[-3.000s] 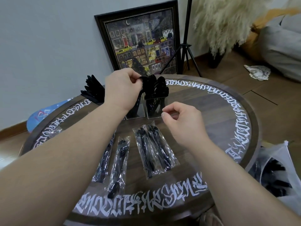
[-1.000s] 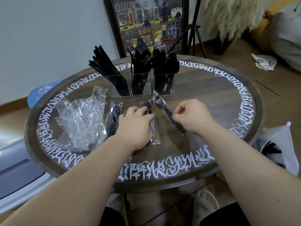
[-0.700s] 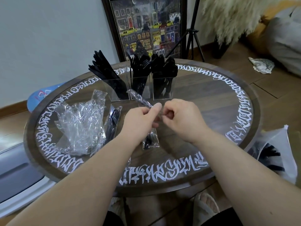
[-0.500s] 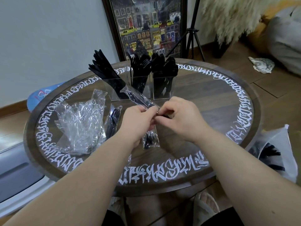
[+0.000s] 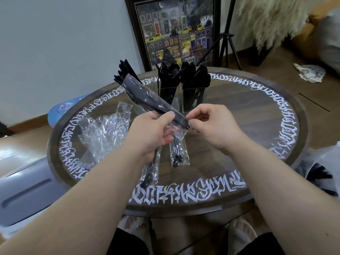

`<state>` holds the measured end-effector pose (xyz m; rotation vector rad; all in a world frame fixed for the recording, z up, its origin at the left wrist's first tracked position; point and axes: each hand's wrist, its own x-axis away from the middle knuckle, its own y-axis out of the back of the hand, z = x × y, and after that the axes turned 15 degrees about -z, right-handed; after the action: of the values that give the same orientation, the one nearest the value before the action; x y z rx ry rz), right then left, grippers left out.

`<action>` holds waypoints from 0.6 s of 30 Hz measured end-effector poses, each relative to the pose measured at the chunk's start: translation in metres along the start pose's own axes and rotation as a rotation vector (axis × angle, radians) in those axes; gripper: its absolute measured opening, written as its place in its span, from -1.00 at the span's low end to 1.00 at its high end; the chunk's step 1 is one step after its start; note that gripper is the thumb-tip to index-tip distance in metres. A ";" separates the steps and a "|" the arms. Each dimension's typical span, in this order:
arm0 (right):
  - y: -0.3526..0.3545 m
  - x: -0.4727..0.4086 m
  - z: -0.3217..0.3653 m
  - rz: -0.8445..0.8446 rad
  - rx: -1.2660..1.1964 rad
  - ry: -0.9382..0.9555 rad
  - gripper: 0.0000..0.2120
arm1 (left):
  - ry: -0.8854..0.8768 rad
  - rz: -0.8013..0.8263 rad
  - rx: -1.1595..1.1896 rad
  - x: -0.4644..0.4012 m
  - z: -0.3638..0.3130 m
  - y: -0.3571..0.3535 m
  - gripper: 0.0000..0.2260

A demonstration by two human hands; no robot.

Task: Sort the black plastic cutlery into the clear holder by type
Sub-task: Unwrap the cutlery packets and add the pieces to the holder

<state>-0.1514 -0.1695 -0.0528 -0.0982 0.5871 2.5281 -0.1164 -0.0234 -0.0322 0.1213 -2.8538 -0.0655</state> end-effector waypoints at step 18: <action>-0.028 0.011 -0.001 -0.008 0.363 0.411 -0.83 | -0.154 -0.190 0.004 -0.028 0.022 -0.005 -0.69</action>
<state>-0.1460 -0.1432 -0.0668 -0.4912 1.1920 2.3589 -0.0956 -0.0254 -0.0610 0.4042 -2.9876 -0.1120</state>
